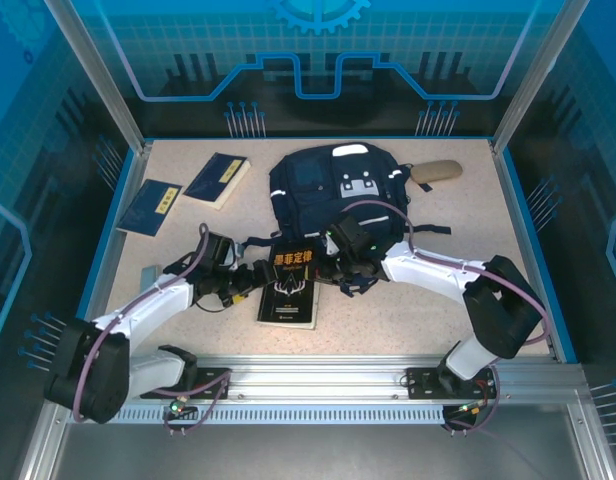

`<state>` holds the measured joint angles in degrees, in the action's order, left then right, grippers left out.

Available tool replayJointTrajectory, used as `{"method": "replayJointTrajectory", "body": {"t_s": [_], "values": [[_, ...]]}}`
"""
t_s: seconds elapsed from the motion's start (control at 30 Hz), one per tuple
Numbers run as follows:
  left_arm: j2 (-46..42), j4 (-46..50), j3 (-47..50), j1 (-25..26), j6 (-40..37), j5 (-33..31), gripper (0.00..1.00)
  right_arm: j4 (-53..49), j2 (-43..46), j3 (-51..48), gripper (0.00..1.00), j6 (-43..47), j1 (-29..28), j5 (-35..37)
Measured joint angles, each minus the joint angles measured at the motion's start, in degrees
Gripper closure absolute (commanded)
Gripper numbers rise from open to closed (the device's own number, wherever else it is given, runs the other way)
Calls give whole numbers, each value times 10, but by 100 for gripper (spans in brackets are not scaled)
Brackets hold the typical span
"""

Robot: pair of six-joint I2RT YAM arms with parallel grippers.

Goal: Pack books, pencil case, and school supplies into a backpack

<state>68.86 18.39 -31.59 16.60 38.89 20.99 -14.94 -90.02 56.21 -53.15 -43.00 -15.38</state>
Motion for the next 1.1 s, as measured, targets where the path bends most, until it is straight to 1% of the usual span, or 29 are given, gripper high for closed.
{"method": "replayJointTrajectory", "body": {"t_s": [0.2, 0.37, 0.43, 0.47, 0.57, 0.67, 0.73, 0.77, 0.8, 0.87, 0.93, 0.97, 1.03, 1.1], "values": [[38, -64, 7, 0, 1, 51, 3, 2, 24, -10, 99, 3, 17, -23], [50, -133, 15, 0, 2, 109, 10, 11, 30, -21, 99, 3, 28, -40], [53, -155, 19, 0, 2, 129, 15, 18, 31, -27, 99, 1, 32, -47], [54, -163, 21, 0, 2, 136, 19, 22, 31, -30, 99, 0, 34, -49], [55, -175, 25, 0, 1, 145, 42, 26, 33, -35, 98, -3, 40, -53], [57, -174, 27, -4, 7, 145, 61, 25, 39, -39, 97, -6, 48, -53], [57, -174, 28, -5, 16, 142, 75, 22, 43, -40, 94, -6, 51, -53], [56, -172, 29, -5, 17, 140, 80, 19, 44, -40, 92, -6, 52, -52], [52, -170, 29, -5, 16, 138, 85, 16, 45, -40, 87, -6, 53, -48], [33, -157, 29, -5, 15, 134, 91, 12, 47, -40, 69, -5, 52, -40], [-3, -122, 26, -3, 16, 117, 95, 7, 56, -40, 39, -8, 53, -23], [-19, -98, 21, -3, 14, 106, 96, 5, 64, -41, 30, -8, 54, -13], [-57, -40, 5, -2, 7, 76, 98, 4, 91, -47, 19, -8, 54, 11], [-95, 17, -13, -3, 0, 46, 98, 4, 122, -56, 12, -8, 55, 35]]}}
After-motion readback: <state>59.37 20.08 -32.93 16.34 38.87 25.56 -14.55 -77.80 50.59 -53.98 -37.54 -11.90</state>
